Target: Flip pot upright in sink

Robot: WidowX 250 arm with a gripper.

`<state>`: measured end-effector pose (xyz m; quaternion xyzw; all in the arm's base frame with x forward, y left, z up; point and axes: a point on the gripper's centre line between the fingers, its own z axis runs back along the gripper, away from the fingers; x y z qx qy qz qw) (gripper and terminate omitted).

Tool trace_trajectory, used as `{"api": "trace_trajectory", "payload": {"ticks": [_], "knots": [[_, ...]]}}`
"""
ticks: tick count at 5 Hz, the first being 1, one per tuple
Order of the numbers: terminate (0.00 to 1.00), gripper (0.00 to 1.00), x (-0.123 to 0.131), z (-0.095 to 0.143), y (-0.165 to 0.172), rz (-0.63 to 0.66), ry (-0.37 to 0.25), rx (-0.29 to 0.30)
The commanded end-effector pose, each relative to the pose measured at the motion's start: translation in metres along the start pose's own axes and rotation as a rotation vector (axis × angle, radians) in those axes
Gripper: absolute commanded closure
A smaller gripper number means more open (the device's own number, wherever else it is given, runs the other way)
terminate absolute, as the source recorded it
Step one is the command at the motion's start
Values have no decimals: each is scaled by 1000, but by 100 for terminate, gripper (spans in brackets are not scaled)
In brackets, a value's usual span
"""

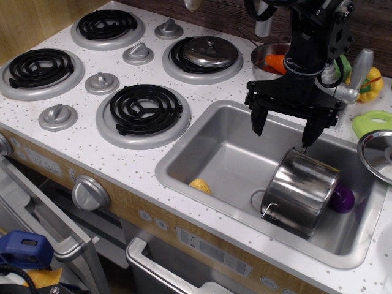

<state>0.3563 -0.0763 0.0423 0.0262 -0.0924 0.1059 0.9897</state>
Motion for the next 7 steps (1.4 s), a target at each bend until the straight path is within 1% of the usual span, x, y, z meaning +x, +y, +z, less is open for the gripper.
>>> {"api": "trace_trajectory", "payload": {"ticks": [1,3,5,6,7], "knots": [[0,0,0,0,0,0,0,0],[0,0,-2,-4,3,93,-1,-208],[0,0,-6,-12,10,173,-17,-390],[0,0,-11,-19,3,231,-35,-471],[0,0,-14,-20,-7,306,-40,-554]]}}
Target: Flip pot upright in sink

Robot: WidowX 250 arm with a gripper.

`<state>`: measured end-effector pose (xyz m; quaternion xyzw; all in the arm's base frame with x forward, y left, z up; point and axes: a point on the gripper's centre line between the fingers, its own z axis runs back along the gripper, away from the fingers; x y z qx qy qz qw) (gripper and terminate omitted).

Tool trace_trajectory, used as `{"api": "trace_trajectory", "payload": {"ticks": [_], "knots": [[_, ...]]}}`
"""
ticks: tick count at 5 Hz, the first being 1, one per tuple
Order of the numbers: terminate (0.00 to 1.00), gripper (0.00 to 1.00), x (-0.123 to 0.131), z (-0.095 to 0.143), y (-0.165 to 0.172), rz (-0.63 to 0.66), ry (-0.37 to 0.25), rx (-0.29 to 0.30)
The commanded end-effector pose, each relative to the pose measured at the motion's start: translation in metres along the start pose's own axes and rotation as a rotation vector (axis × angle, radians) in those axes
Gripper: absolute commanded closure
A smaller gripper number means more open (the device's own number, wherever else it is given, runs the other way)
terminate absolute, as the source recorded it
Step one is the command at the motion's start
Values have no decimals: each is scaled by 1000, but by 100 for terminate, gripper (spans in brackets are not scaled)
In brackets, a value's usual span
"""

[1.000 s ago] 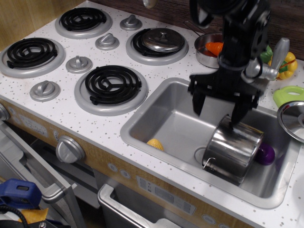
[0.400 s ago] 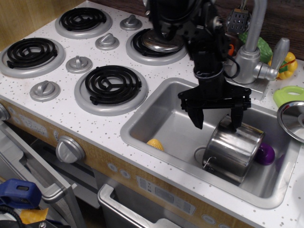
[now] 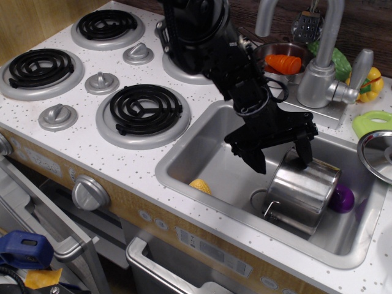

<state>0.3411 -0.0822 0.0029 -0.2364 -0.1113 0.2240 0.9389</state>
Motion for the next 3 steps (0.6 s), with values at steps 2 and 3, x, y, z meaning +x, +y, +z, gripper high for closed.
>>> {"api": "trace_trajectory", "payload": {"ticks": [2,3], "knots": [[0,0,-2,1,-30,107,-62,-179],[0,0,-6,-4,-40,129,-74,-192]]}}
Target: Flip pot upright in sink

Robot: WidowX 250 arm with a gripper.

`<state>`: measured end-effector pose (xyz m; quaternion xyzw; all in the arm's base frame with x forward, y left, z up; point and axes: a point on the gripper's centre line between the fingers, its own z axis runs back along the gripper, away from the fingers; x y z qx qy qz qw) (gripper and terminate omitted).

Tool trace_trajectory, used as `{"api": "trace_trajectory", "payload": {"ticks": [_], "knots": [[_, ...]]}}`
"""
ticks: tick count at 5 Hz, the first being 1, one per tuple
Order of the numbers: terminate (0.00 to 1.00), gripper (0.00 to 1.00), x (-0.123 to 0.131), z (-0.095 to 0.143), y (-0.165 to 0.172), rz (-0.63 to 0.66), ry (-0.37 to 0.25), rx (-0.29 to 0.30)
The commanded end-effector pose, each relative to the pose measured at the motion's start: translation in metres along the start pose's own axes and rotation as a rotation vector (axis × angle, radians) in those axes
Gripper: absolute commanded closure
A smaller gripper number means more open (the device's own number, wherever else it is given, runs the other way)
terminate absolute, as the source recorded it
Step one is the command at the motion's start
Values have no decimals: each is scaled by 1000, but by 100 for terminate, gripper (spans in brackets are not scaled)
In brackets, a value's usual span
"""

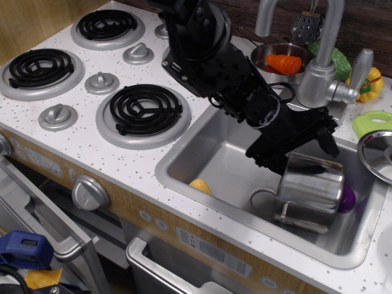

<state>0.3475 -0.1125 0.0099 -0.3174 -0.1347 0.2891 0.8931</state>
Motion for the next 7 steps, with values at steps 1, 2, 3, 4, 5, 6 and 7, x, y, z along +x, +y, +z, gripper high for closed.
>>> {"api": "trace_trajectory", "payload": {"ticks": [1,2,3,4,5,6,7], "knots": [[0,0,-5,-6,-18,4,-50,-35],[0,100,-7,-10,-20,3,-63,-30],[0,100,-6,-10,-17,-10,-56,-13],[0,100,-5,-8,-14,-116,-30,158],[0,100,1,2,-13,-184,-4,242],[0,100,14,21,-14,-221,50,293],[0,100,20,28,-11,-271,79,355]]}}
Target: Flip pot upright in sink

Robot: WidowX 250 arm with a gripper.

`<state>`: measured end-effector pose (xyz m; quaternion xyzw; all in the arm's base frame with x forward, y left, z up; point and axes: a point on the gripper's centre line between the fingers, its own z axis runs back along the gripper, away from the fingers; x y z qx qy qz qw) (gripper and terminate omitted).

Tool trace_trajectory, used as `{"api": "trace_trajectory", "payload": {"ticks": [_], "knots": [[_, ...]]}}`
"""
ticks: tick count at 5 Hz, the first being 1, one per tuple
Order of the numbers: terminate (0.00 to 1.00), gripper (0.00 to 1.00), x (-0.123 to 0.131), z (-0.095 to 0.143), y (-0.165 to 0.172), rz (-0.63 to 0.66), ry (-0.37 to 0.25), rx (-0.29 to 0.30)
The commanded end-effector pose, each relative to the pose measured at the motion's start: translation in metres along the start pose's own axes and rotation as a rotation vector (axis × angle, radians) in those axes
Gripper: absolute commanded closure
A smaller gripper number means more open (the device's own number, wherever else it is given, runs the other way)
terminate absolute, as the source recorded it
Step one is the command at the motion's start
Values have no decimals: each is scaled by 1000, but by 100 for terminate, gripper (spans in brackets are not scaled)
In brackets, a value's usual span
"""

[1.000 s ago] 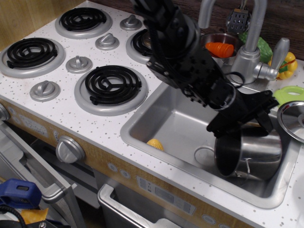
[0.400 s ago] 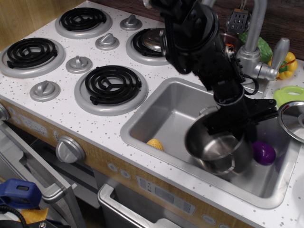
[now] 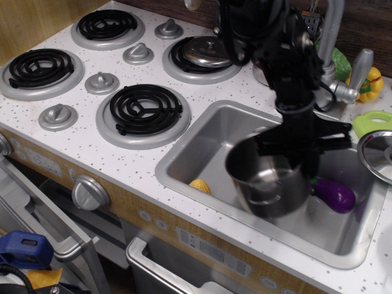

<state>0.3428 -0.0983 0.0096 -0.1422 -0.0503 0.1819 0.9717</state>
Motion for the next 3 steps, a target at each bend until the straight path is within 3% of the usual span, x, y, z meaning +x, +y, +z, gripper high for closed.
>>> {"api": "trace_trajectory", "payload": {"ticks": [1,2,3], "knots": [[0,100,15,23,-5,-104,-86,129],[0,100,10,16,-6,-124,-118,201],[100,100,3,9,-10,-120,-136,232]]}}
